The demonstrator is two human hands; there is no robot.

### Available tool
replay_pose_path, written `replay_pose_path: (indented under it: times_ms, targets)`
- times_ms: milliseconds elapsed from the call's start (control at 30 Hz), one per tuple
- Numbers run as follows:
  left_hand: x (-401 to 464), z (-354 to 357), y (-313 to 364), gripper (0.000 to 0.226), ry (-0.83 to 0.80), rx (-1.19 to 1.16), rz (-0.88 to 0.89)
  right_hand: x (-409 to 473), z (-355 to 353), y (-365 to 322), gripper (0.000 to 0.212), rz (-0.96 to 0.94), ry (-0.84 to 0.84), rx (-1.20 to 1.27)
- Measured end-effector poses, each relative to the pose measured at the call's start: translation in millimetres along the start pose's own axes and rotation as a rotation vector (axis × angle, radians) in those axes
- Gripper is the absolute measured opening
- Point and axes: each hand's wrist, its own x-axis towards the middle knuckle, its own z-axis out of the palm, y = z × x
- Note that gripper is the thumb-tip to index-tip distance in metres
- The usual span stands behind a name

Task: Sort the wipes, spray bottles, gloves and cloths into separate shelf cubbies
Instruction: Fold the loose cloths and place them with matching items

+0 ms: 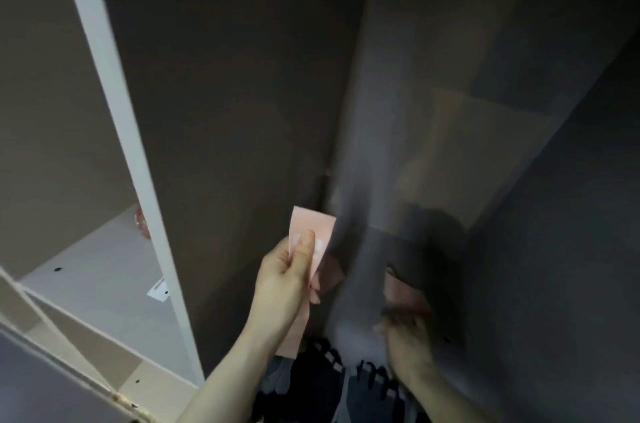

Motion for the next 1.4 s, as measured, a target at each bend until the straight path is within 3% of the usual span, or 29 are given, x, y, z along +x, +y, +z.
replay_pose_path:
  times_ms: [33, 100, 167, 233, 300, 467, 667, 800, 933, 1067, 1400]
  targets:
    - [1, -2, 0, 0.036, 0.004, 0.016, 0.02, 5, 1, 10, 0.035, -0.022, 0.017, -0.071]
    - [3, -5, 1, 0.034, -0.005, 0.033, 0.054, 8, -6, 0, 0.036, 0.162, 0.002, -0.106]
    - [5, -6, 5, 0.035, -0.025, 0.036, 0.055, 10, -20, -16, 0.032, 0.229, 0.056, 0.116]
    - [6, -9, 6, 0.036, -0.044, 0.031, 0.033, -1, -38, -39, 0.013, 0.242, 0.134, 0.305]
    - [5, -13, 6, 0.035, -0.062, 0.029, 0.006, -10, -51, -57, 0.019, 0.263, 0.215, 0.393]
    - [4, -21, 11, 0.033, -0.148, 0.073, -0.054, -35, -76, -91, 0.011, 0.113, 0.197, 0.689]
    - [4, -22, 31, 0.034, -0.276, 0.038, -0.115, -70, -115, -157, 0.027, -0.033, 0.034, 0.951]
    - [0, -20, 46, 0.031, -0.402, -0.114, -0.183, -105, -139, -206, 0.012, -0.082, -0.166, 1.057]
    - [-6, -19, 61, 0.032, -0.541, -0.217, -0.259, -132, -152, -241, 0.013, -0.186, -0.333, 1.089]
    - [-10, -25, 71, 0.04, -0.562, -0.234, -0.217, -152, -154, -262, 0.009, -0.264, -0.47, 1.163]
    - [-25, -43, 88, 0.035, -0.551, -0.25, -0.099, -171, -142, -279, 0.025, -0.329, -0.433, 1.217]
